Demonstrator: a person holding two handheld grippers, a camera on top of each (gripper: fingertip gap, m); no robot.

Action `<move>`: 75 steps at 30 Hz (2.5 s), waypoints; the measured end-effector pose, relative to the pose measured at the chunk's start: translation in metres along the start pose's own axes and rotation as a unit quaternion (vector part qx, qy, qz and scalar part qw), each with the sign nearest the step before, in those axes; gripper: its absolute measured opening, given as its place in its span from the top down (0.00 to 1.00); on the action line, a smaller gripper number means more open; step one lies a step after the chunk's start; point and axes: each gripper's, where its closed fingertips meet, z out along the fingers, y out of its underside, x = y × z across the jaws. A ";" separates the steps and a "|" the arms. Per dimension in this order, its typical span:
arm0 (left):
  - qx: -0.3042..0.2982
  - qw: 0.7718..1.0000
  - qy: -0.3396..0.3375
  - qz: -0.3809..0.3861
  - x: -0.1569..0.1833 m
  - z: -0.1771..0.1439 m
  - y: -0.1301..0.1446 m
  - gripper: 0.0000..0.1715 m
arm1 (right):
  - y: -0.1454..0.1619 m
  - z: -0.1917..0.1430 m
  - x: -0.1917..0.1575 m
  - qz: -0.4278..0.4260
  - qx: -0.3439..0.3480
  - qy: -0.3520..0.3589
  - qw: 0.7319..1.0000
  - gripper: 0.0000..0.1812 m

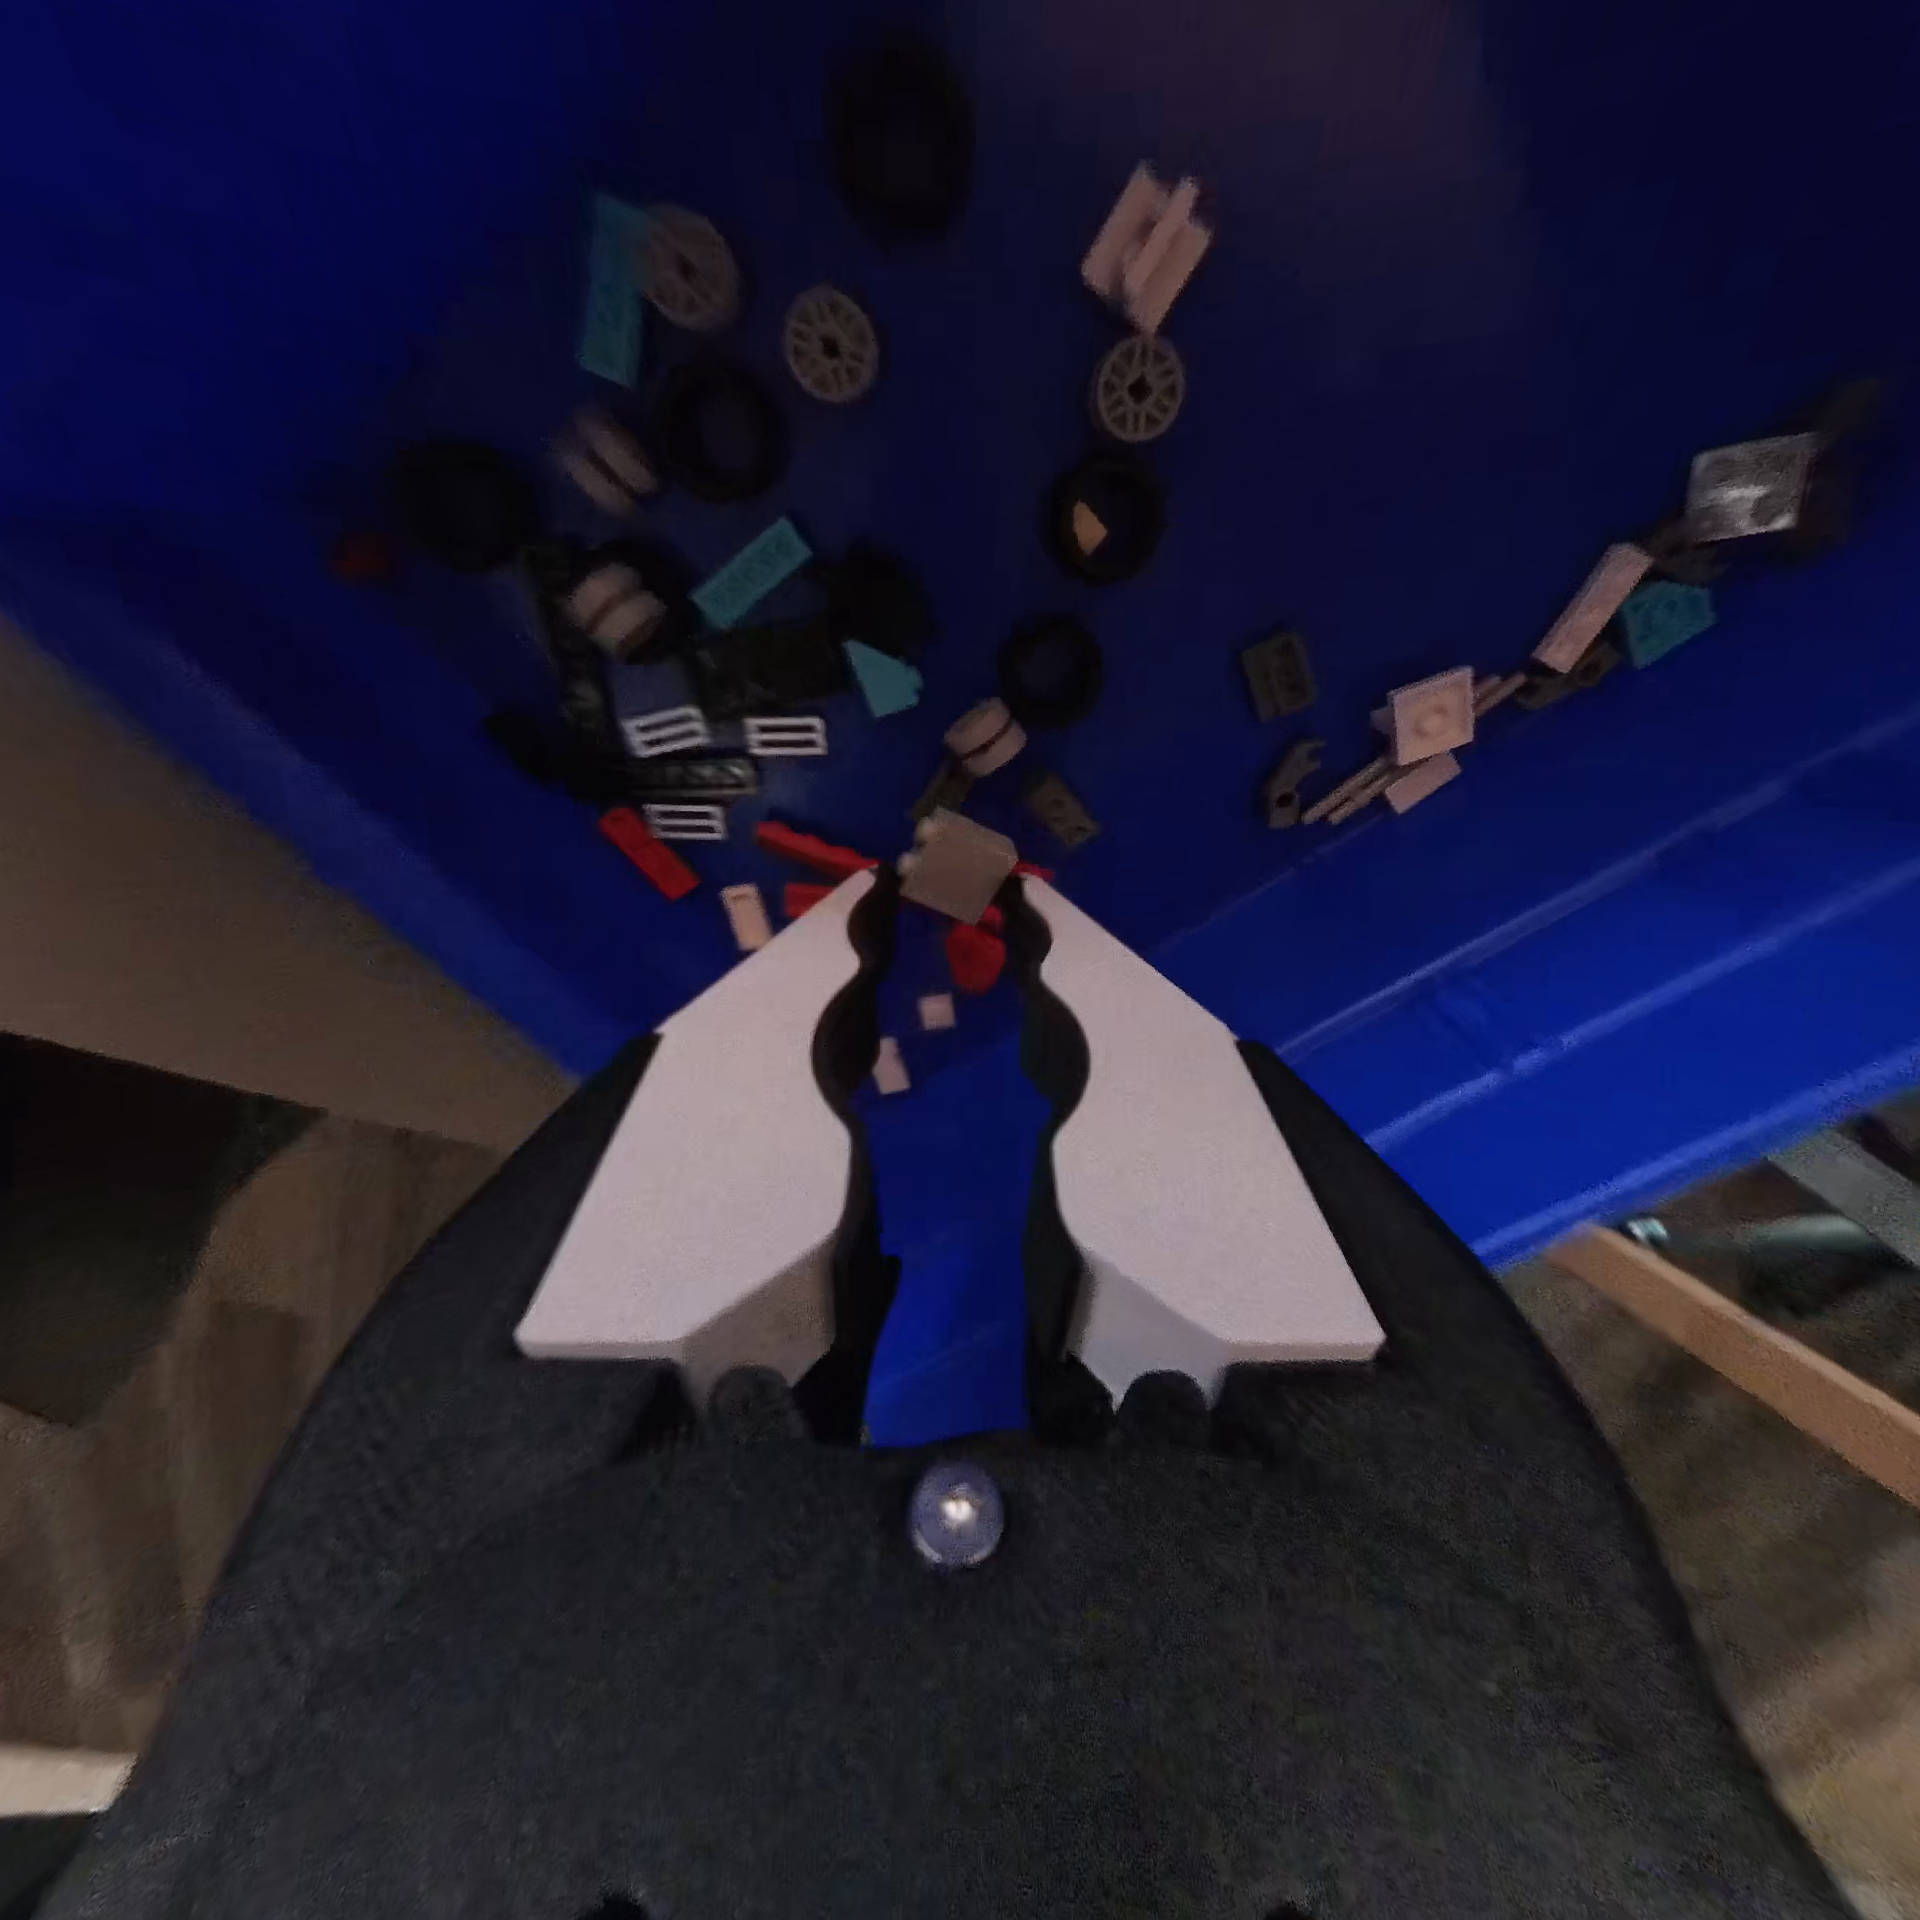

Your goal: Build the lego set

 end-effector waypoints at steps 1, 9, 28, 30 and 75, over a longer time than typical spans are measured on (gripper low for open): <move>0.001 1.000 0.000 0.000 0.000 0.000 0.000 0.79 | -0.005 -0.011 -0.006 0.006 0.034 -0.007 0.999 0.88; -0.008 1.000 -0.004 0.008 0.001 0.002 0.002 0.78 | -0.045 -0.086 -0.207 -0.113 0.311 -0.216 0.919 0.88; 0.000 1.000 0.000 0.003 0.000 0.000 0.000 0.79 | -0.039 -0.045 -0.187 -0.056 0.261 -0.131 0.955 0.82; -0.008 1.000 0.001 0.006 0.001 0.002 0.001 0.78 | -0.018 -0.056 -0.105 -0.013 0.212 -0.024 0.977 0.83; 0.027 0.999 0.007 -0.017 -0.002 -0.006 -0.007 0.79 | -0.108 -0.056 -0.307 -0.075 0.361 -0.247 0.896 0.99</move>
